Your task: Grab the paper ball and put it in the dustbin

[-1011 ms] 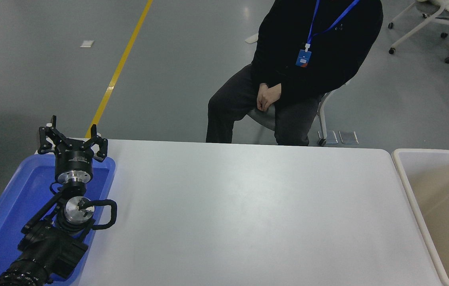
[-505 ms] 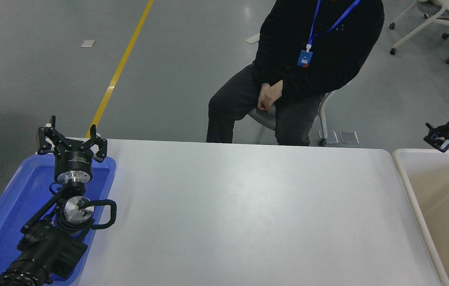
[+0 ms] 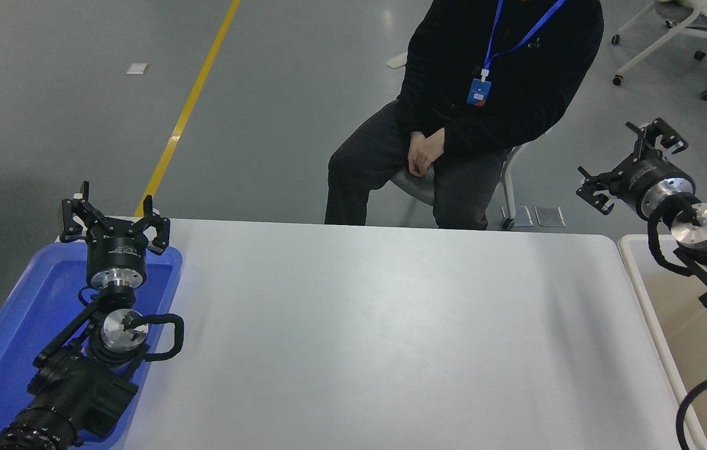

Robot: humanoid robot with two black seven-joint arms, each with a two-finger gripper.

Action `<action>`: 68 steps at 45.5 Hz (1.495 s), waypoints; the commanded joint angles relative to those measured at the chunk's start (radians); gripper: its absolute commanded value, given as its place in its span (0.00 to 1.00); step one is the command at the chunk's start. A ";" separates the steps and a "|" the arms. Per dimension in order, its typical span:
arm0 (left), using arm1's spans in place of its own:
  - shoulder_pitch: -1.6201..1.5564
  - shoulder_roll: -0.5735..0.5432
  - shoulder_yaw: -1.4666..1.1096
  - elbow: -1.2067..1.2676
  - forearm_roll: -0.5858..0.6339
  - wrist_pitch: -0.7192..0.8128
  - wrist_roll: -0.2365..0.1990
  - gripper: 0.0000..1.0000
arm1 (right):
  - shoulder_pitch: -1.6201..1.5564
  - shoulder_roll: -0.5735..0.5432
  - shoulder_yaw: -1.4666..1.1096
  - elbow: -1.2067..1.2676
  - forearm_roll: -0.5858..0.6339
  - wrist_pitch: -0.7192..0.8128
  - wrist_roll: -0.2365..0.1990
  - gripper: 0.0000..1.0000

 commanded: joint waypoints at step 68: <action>0.000 0.000 0.000 0.000 0.000 0.000 0.000 0.99 | -0.175 0.137 0.117 -0.031 -0.104 0.094 0.001 1.00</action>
